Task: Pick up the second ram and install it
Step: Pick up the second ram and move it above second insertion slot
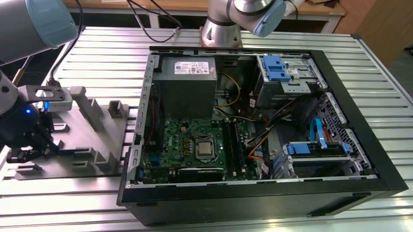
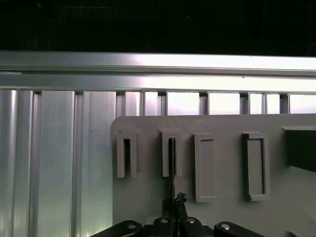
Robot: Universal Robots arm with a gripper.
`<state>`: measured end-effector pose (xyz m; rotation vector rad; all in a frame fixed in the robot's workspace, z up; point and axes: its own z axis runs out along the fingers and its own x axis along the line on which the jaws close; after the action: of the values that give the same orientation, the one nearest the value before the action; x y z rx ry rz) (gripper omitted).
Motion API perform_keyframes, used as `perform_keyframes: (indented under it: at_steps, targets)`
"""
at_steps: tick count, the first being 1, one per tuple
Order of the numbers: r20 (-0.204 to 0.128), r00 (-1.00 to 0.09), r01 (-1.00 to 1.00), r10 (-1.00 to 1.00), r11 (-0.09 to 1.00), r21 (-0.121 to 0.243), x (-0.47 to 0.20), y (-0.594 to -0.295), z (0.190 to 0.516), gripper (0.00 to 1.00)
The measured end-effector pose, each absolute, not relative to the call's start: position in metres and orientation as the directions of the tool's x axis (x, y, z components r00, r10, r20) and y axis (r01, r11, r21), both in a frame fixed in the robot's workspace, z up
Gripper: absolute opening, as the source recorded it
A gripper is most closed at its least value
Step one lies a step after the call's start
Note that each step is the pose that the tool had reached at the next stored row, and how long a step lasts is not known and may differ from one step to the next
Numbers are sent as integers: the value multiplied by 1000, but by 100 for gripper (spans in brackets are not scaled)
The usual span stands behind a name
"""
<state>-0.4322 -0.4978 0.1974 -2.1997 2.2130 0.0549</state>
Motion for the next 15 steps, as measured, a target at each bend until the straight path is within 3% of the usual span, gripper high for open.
perform_keyframes:
  at_steps: [15]
  targets:
    - [-40, 7, -1000, -999, -7, 10, -432, -498, 200, 12]
